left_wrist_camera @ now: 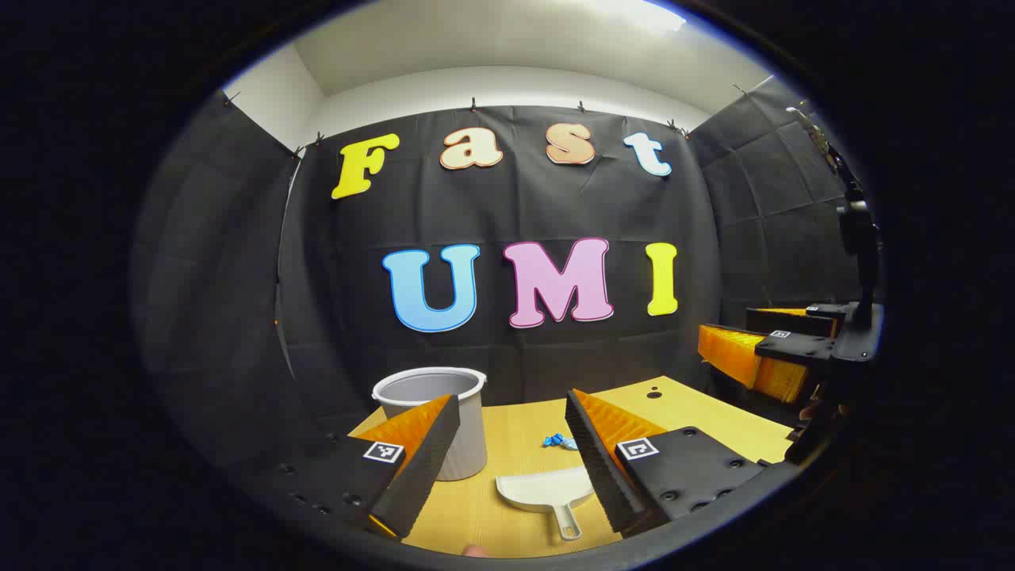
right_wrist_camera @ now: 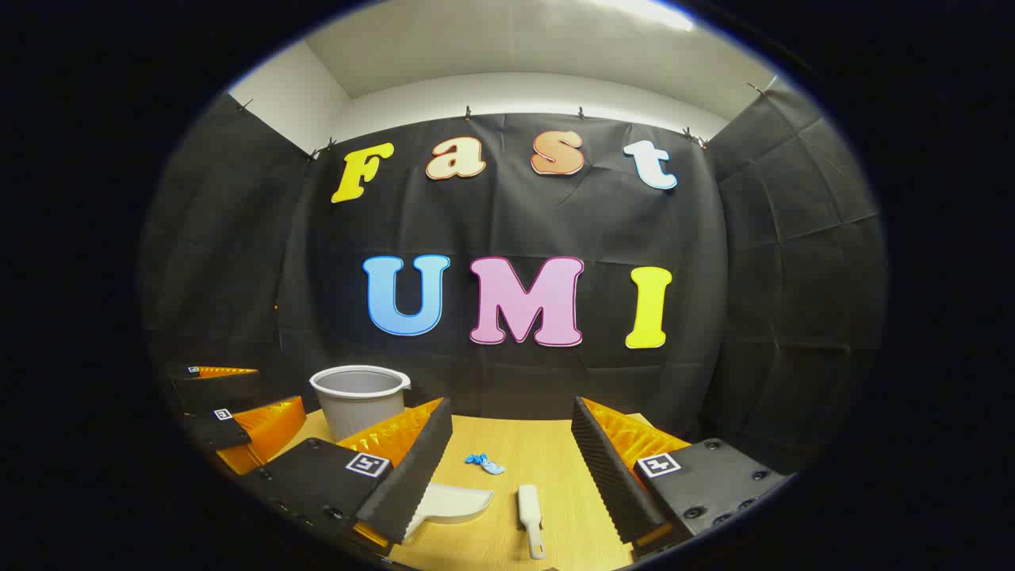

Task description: Pick up the small broom and dustpan from the desktop, sweep the trash into the dustpan with the broom, and then empty the trash into the garbage bin.

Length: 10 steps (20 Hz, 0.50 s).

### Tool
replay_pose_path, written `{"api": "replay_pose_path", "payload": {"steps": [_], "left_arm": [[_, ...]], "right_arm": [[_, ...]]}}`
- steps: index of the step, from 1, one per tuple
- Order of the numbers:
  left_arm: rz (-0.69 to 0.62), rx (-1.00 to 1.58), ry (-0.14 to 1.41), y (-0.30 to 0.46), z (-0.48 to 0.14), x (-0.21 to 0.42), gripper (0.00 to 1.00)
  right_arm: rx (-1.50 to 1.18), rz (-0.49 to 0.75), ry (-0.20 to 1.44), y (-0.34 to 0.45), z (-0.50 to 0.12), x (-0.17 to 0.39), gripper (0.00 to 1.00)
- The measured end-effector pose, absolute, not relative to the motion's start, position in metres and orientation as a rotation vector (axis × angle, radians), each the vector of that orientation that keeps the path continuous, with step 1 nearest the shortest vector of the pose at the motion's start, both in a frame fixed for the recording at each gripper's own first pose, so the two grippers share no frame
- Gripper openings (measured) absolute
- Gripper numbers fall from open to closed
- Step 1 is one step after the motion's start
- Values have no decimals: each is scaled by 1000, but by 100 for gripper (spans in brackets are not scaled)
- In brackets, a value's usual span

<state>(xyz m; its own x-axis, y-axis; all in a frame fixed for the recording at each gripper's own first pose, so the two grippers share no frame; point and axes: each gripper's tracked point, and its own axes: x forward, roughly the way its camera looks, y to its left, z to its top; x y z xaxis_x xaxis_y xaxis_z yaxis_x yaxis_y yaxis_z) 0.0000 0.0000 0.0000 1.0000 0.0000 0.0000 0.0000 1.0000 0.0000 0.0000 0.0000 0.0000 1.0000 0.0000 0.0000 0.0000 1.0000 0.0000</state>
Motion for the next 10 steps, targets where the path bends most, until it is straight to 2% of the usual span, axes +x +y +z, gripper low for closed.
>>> {"api": "replay_pose_path", "payload": {"steps": [2,3,4,5,6,9,10], "left_arm": [[-15,-11,12,-7,-3,-2,80],[-18,-10,18,-8,-6,-2,78],[-18,-6,20,-9,-5,-3,78],[-18,-1,17,-9,-4,-4,78],[-22,0,13,-10,-2,-4,80],[-42,7,15,-17,-5,-7,80],[-48,10,18,-19,-5,-8,80]], "right_arm": [[3,-10,-4,-6,1,-3,92],[7,-10,-19,-7,6,-4,97],[4,-11,-32,-6,8,-5,97],[-8,-11,-36,-6,9,-7,97],[-22,-10,-34,-7,6,-9,92],[-29,-9,-22,-7,2,-13,97],[-26,-7,-14,-6,1,-15,92]]}}
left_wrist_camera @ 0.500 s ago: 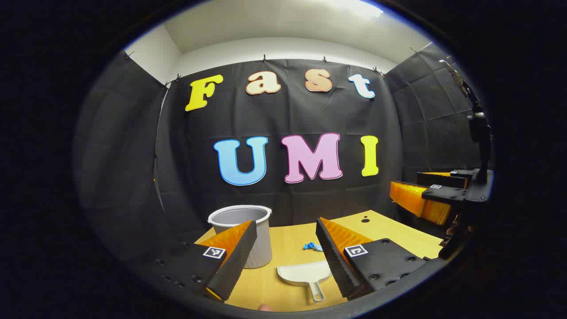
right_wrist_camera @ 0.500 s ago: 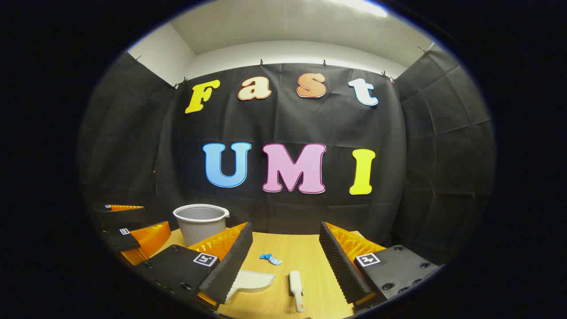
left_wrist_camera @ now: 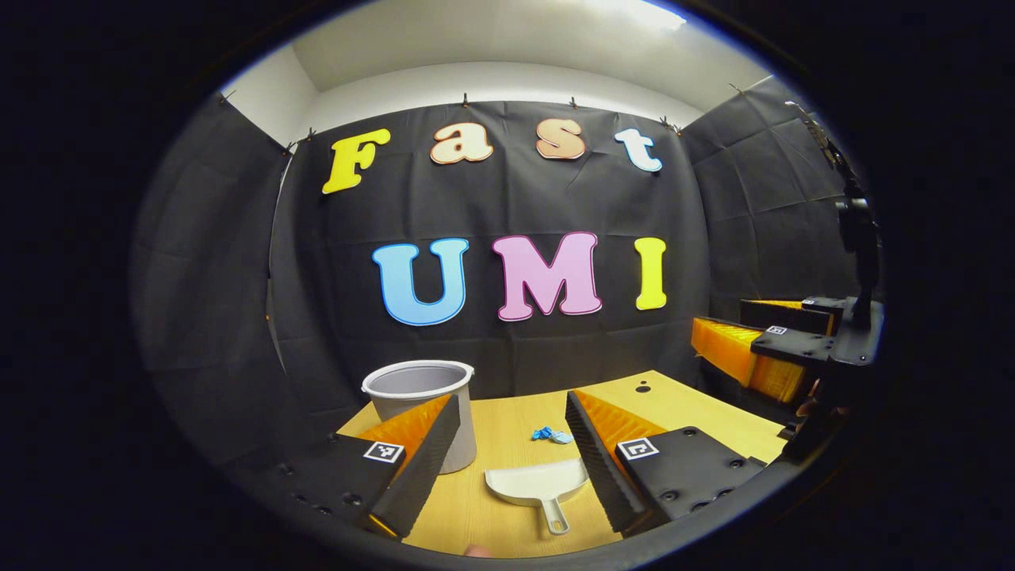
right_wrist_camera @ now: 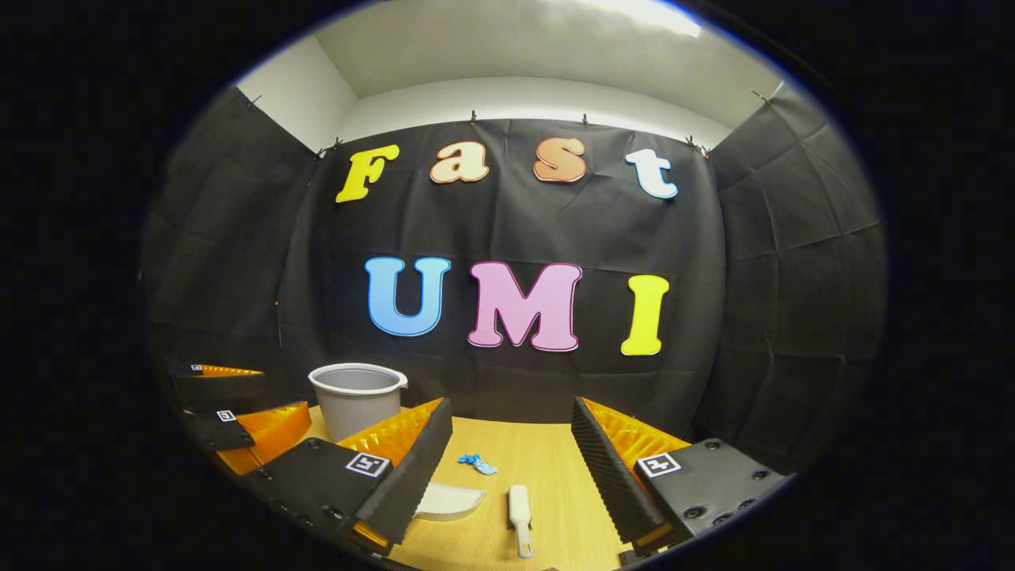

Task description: Pick up the small broom and dustpan from the desktop, sweep the trash into the dustpan with the broom, and then empty the trash into the garbage bin.

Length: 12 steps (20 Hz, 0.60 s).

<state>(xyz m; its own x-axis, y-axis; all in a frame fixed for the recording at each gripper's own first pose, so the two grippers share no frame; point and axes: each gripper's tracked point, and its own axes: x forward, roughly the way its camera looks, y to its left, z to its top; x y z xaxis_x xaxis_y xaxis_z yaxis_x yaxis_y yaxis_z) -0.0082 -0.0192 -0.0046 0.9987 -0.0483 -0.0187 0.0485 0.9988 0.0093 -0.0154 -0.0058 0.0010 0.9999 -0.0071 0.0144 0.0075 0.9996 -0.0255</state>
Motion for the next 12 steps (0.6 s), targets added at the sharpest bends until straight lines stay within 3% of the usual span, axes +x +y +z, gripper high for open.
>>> {"api": "replay_pose_path", "payload": {"steps": [12], "left_arm": [[-41,-39,30,-15,-10,-20,80]], "right_arm": [[-37,-9,4,-7,-4,-29,92]]}}
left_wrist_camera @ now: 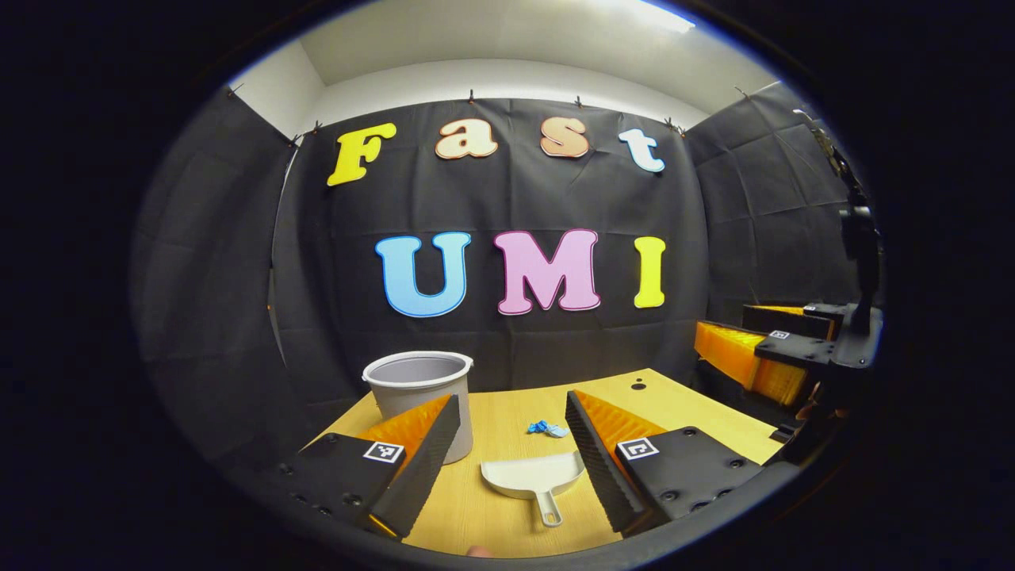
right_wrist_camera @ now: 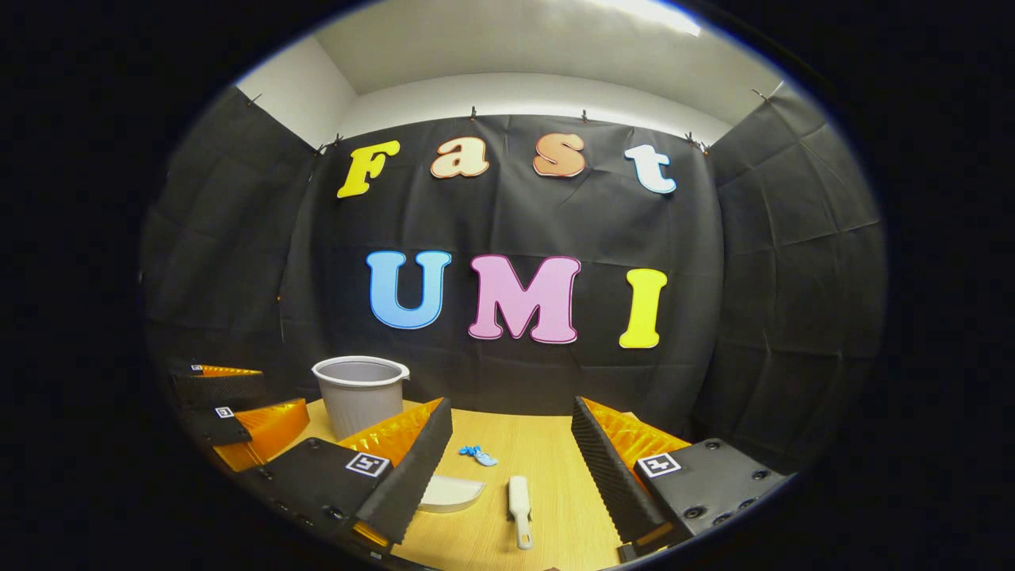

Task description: Pick up the small broom and dustpan from the desktop, sweep the trash into the dustpan with the broom, and then empty the trash into the garbage bin.

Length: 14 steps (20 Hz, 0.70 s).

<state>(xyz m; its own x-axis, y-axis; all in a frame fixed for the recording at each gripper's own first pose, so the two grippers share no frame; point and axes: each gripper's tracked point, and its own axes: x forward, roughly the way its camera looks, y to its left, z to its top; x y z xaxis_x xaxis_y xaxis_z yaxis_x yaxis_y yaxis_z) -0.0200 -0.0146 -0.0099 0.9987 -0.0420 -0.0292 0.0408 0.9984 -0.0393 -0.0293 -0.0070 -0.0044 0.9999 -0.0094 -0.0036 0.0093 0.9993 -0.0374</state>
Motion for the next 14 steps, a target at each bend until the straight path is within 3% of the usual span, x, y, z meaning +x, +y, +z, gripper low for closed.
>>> {"api": "replay_pose_path", "payload": {"steps": [2,4,10,12,14], "left_arm": [[-43,-46,22,-16,-6,-20,80],[-47,-49,19,-18,-5,-18,80],[-79,-199,-15,-26,5,-16,80],[-75,-250,-82,-23,25,-19,80],[-25,-260,-190,-7,49,-16,80]], "right_arm": [[-52,-11,5,-9,-5,-30,97],[-54,-9,4,-10,-4,-28,92],[-84,-5,39,-12,-10,-18,92],[-93,3,12,-12,-1,-15,97],[-74,5,-11,-14,0,-7,92]]}}
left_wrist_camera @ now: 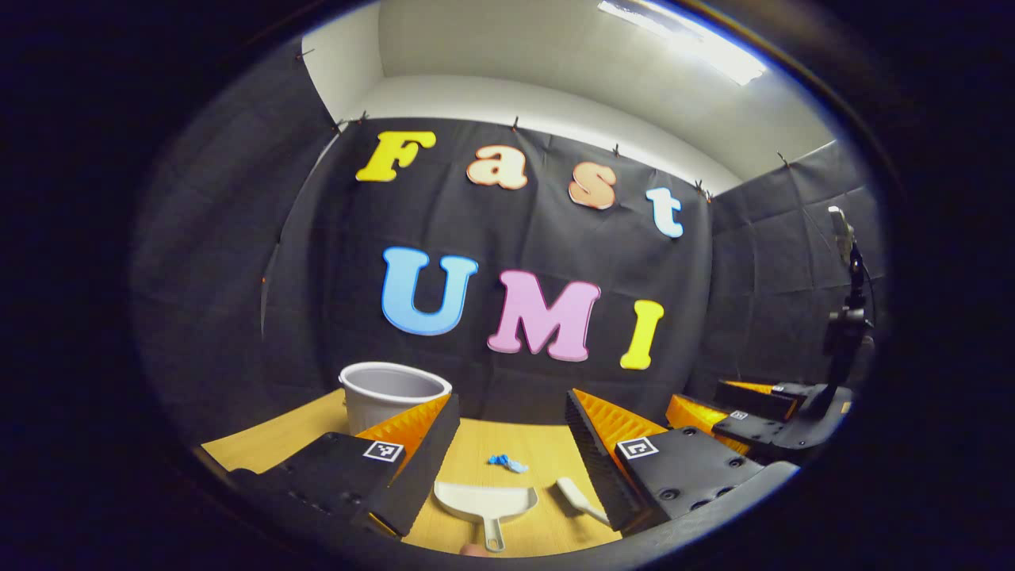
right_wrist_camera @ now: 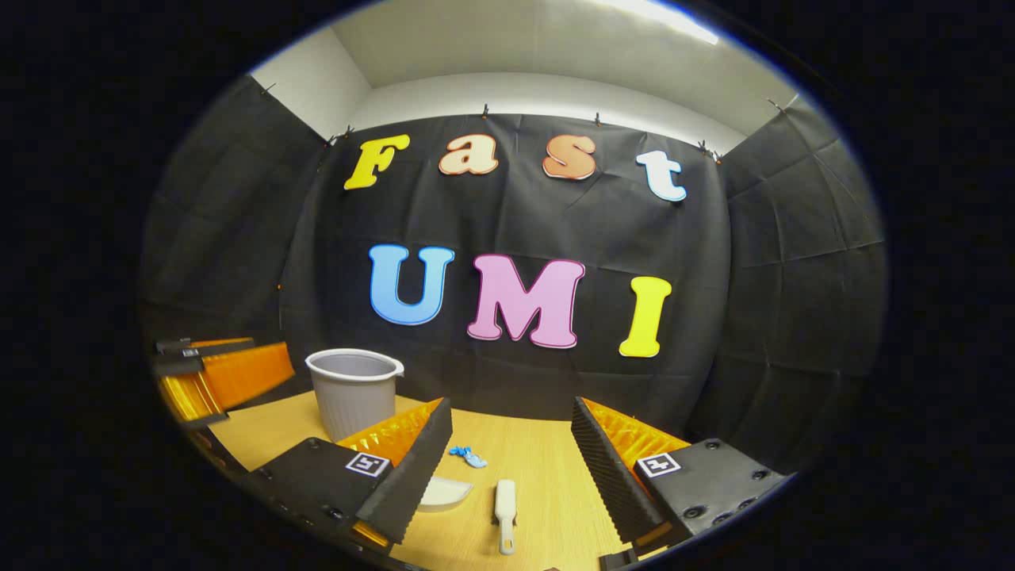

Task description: Pick up the small broom and dustpan from the desktop, sweep the trash into the dustpan with the broom, and then empty the trash into the garbage bin.

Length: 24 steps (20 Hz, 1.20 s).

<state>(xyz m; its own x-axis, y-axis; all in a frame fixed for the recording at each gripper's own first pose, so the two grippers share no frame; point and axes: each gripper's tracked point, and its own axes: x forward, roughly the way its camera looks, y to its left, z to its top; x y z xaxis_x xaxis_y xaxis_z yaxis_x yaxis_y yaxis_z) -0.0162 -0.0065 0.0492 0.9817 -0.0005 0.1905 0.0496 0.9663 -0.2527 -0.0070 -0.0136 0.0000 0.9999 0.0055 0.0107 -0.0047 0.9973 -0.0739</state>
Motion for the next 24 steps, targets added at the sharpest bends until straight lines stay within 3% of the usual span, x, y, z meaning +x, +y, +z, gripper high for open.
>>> {"api": "replay_pose_path", "payload": {"steps": [3,7,11,14,15,17,20,24], "left_arm": [[11,-194,-155,-5,30,-1,80],[-35,-190,-66,-20,6,14,79],[-133,-282,14,-42,-11,25,79],[0,-206,37,-18,-29,46,79],[44,-142,65,-14,-43,51,79],[0,-64,111,-30,-57,63,79],[-75,-51,242,-55,-96,76,79],[-82,31,571,-69,-166,80,79]], "right_arm": [[-53,18,18,-12,-9,7,97],[-48,37,19,-12,-9,16,93],[-57,35,39,-20,-16,23,98],[-74,48,65,-23,-26,30,92],[-78,48,67,-24,-27,33,97],[-63,43,60,-30,-21,37,97],[-66,58,60,-33,-28,53,97],[-49,60,102,-47,-48,77,97]]}}
